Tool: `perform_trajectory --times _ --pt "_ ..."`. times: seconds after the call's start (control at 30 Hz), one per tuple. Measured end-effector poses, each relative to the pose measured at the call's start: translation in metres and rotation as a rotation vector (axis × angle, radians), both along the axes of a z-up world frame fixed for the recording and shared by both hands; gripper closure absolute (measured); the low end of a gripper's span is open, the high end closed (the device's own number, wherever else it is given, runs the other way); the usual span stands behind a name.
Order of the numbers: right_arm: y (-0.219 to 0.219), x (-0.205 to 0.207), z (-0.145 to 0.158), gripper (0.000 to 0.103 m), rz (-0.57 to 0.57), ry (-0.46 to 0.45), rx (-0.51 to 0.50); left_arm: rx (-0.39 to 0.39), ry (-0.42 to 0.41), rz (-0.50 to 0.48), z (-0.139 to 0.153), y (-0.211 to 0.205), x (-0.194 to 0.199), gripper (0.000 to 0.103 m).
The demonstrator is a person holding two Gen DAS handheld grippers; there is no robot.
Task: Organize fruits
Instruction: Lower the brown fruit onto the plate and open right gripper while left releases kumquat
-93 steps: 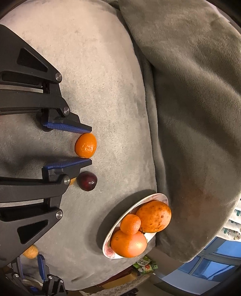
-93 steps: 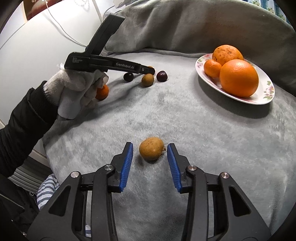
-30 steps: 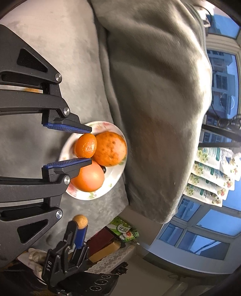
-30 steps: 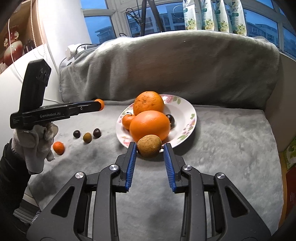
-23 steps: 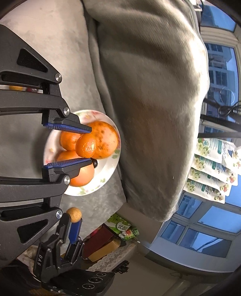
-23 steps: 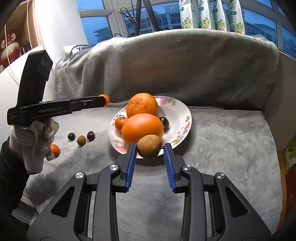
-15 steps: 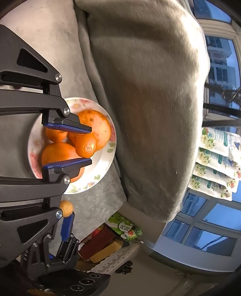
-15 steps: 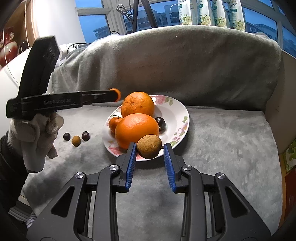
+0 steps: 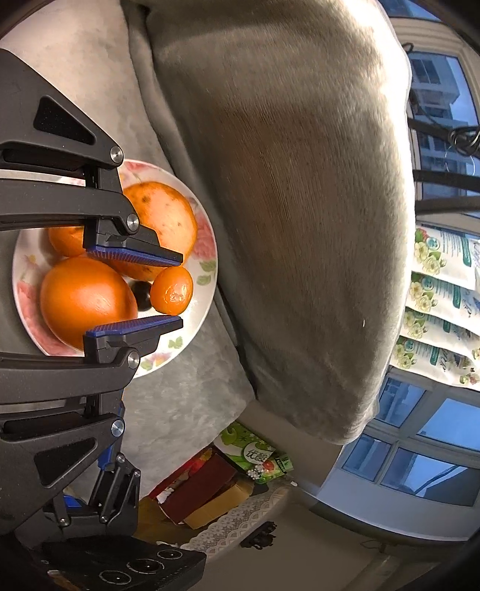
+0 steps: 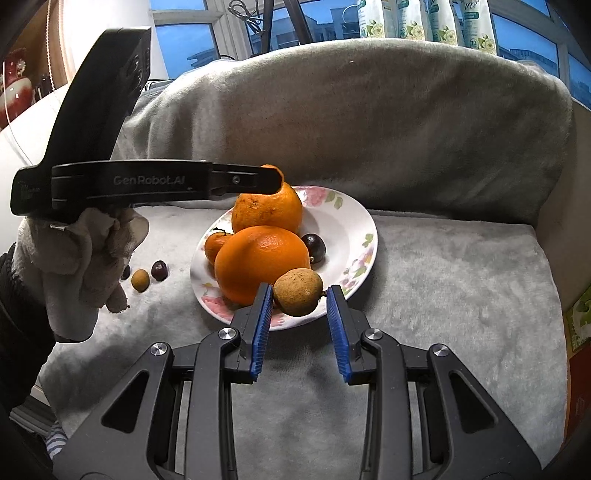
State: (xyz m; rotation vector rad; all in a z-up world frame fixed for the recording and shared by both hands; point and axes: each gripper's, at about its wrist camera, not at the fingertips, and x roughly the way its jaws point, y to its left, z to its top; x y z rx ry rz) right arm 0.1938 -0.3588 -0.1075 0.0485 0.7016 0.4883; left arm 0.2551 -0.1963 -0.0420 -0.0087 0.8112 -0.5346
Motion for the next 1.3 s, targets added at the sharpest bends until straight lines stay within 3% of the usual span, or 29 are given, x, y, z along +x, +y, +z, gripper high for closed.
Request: perform_trajectory --times 0.67,0.73,0.77,0.8,0.87,0.93,1.03,1.1,1.3 --pt "0.001 0.015 -0.005 0.071 0.003 -0.014 -0.018 0.018 -0.012 -0.003 0.0 -0.018 0.012 0.077" --pt "0.001 0.016 -0.005 0.065 0.006 -0.014 -0.009 0.026 -0.02 -0.006 0.0 -0.02 0.011 0.066" --pt "0.0 0.015 -0.005 0.053 0.005 -0.019 -0.006 0.029 -0.027 -0.002 0.001 -0.021 0.011 0.058" --pt "0.0 0.014 -0.004 0.045 0.003 -0.03 -0.003 0.027 -0.029 -0.003 0.001 -0.021 0.011 0.058" --pt "-0.001 0.012 -0.002 0.044 0.006 -0.044 0.0 0.024 -0.03 -0.001 0.002 -0.02 0.011 0.057" --pt "0.0 0.01 -0.001 0.044 0.013 -0.046 0.002 0.025 -0.035 0.002 0.003 -0.02 0.012 0.049" --pt "0.003 0.007 0.0 0.032 0.024 -0.058 -0.006 0.023 -0.048 0.004 0.005 -0.02 0.01 0.039" --pt "0.004 0.006 0.0 0.025 0.029 -0.064 -0.008 0.028 -0.056 0.015 0.007 -0.02 0.009 0.026" --pt "0.009 0.002 0.002 0.023 0.043 -0.065 -0.019 0.036 -0.051 0.023 0.011 -0.021 0.007 0.024"
